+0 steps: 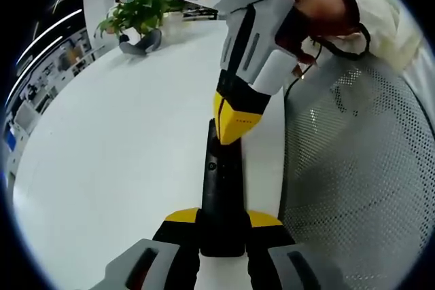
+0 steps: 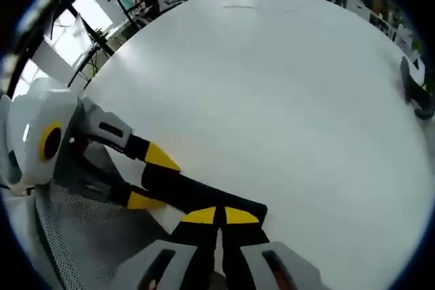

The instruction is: Press the specified remote control buttons in sequence, fully releasing each button before pressing the next.

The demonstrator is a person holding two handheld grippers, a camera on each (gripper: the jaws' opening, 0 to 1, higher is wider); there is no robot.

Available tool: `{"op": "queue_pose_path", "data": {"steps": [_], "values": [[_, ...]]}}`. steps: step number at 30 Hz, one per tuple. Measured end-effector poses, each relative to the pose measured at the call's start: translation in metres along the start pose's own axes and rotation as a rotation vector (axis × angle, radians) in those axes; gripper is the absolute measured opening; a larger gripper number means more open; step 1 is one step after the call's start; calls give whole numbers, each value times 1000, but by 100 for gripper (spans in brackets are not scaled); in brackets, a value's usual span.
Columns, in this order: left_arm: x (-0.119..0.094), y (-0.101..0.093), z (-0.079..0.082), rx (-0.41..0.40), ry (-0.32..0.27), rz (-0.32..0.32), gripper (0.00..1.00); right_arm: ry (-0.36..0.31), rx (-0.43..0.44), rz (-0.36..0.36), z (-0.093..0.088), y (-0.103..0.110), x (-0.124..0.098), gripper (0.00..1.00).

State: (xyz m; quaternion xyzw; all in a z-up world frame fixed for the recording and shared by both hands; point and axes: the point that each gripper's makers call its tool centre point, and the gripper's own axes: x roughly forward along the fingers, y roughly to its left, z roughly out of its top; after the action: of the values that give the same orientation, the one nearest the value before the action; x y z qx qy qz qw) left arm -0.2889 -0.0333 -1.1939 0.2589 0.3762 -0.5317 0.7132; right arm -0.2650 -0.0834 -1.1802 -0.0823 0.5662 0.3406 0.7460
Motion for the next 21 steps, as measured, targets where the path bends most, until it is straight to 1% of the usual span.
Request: {"op": "queue_pose_path", "data": {"steps": [4, 7, 9, 10, 14, 15, 21], "values": [[0, 0, 0, -2, -1, -1, 24, 7, -10, 9, 3, 2, 2, 0], [0, 1, 1, -2, -1, -1, 24, 28, -25, 13, 0, 5, 4, 0], [0, 1, 1, -4, -2, -1, 24, 35, -39, 7, -1, 4, 6, 0], [0, 1, 1, -5, -3, -2, 24, 31, -53, -7, 0, 1, 5, 0], [-1, 1, 2, -10, -6, -2, 24, 38, -68, -18, -1, 2, 6, 0], [-1, 1, 2, -12, -8, -3, 24, 36, -82, -23, -1, 2, 6, 0], [0, 1, 2, -17, -12, -5, 24, 24, -98, -49, -1, 1, 7, 0]]}}
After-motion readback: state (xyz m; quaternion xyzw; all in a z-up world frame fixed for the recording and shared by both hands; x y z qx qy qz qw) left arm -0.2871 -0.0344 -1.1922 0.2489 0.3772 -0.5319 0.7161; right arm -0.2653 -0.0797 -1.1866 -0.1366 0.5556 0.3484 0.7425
